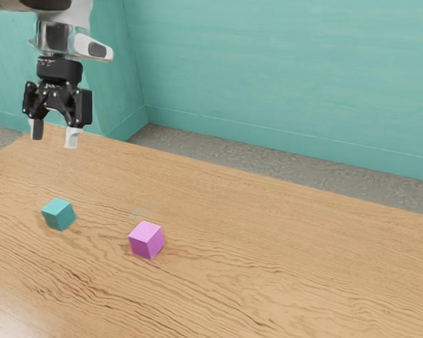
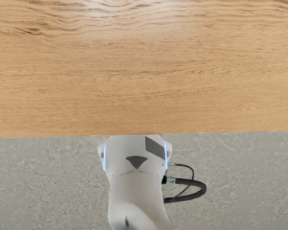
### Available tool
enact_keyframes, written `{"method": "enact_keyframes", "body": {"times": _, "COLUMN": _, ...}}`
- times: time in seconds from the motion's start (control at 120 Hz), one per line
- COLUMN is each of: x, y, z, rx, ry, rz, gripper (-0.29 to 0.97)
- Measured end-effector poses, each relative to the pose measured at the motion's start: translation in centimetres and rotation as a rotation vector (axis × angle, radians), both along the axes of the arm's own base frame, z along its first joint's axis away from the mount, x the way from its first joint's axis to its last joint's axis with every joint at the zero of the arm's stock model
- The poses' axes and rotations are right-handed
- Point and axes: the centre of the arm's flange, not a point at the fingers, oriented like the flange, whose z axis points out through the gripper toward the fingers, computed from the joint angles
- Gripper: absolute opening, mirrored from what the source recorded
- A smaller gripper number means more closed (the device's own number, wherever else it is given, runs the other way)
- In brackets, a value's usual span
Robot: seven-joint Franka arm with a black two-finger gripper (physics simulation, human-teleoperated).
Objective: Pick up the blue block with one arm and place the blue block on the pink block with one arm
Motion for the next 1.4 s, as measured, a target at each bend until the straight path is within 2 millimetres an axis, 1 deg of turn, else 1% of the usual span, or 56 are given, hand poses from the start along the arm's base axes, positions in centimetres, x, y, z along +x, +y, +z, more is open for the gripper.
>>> {"method": "enact_keyframes", "body": {"times": 0.075, "x": 2.6, "y": 0.3, "z": -0.8, "rx": 0.012, "ry": -0.143, "rz": 0.011, "gripper": 0.68}}
{"method": "enact_keyframes", "body": {"times": 0.108, "x": 3.5, "y": 0.5, "z": -1.7, "rx": 0.022, "ry": -0.185, "rz": 0.015, "gripper": 0.68}}
{"method": "enact_keyframes", "body": {"times": 0.142, "x": 3.7, "y": 0.8, "z": -3.0, "rx": 0.038, "ry": -0.21, "rz": 0.018, "gripper": 0.68}}
{"method": "enact_keyframes", "body": {"times": 0.2, "x": 3.0, "y": 1.6, "z": -6.4, "rx": 0.065, "ry": -0.238, "rz": 0.026, "gripper": 0.68}}
{"method": "enact_keyframes", "body": {"times": 0.217, "x": 2.7, "y": 2.2, "z": -7.6, "rx": 0.073, "ry": -0.242, "rz": 0.035, "gripper": 0.68}}
{"method": "enact_keyframes", "body": {"times": 0.242, "x": 2.4, "y": 3.9, "z": -9.2, "rx": 0.084, "ry": -0.252, "rz": 0.062, "gripper": 0.68}}
{"method": "enact_keyframes", "body": {"times": 0.317, "x": 1.8, "y": 10.6, "z": -13.0, "rx": 0.111, "ry": -0.296, "rz": 0.168, "gripper": 0.68}}
{"method": "enact_keyframes", "body": {"times": 0.35, "x": 1.6, "y": 13.2, "z": -14.5, "rx": 0.118, "ry": -0.315, "rz": 0.203, "gripper": 0.68}}
{"method": "enact_keyframes", "body": {"times": 0.375, "x": 1.6, "y": 14.8, "z": -15.6, "rx": 0.121, "ry": -0.329, "rz": 0.221, "gripper": 0.68}}
{"method": "enact_keyframes", "body": {"times": 0.408, "x": 1.8, "y": 16.4, "z": -16.9, "rx": 0.123, "ry": -0.351, "rz": 0.232, "gripper": 0.68}}
{"method": "enact_keyframes", "body": {"times": 0.458, "x": 2.2, "y": 18.0, "z": -18.9, "rx": 0.12, "ry": -0.38, "rz": 0.231, "gripper": 0.68}}
{"method": "enact_keyframes", "body": {"times": 0.5, "x": 2.2, "y": 18.9, "z": -20.3, "rx": 0.119, "ry": -0.403, "rz": 0.224, "gripper": 0.68}}
{"method": "enact_keyframes", "body": {"times": 0.608, "x": 2.2, "y": 21.0, "z": -22.7, "rx": 0.113, "ry": -0.455, "rz": 0.199, "gripper": 0.68}}
{"method": "enact_keyframes", "body": {"times": 0.717, "x": 2.8, "y": 23.4, "z": -26.4, "rx": 0.081, "ry": -0.487, "rz": 0.172, "gripper": 0.68}}
{"method": "enact_keyframes", "body": {"times": 0.783, "x": 2.7, "y": 25.1, "z": -27.8, "rx": 0.075, "ry": -0.509, "rz": 0.158, "gripper": 0.68}}
{"method": "enact_keyframes", "body": {"times": 0.875, "x": 2.6, "y": 26.3, "z": -29.0, "rx": 0.075, "ry": -0.523, "rz": 0.103, "gripper": 0.68}}
{"method": "enact_keyframes", "body": {"times": 1.058, "x": 2.6, "y": 26.9, "z": -31.2, "rx": 0.043, "ry": -0.515, "rz": -0.011, "gripper": 0.68}}
{"method": "enact_keyframes", "body": {"times": 1.233, "x": 2.6, "y": 27.8, "z": -33.3, "rx": 0.009, "ry": -0.517, "rz": -0.072, "gripper": 0.68}}
{"method": "enact_keyframes", "body": {"times": 1.317, "x": 2.6, "y": 28.2, "z": -33.8, "rx": 0.0, "ry": -0.523, "rz": -0.093, "gripper": 0.68}}
{"method": "enact_keyframes", "body": {"times": 1.4, "x": 2.9, "y": 28.5, "z": -33.7, "rx": -0.001, "ry": -0.539, "rz": -0.116, "gripper": 0.68}}
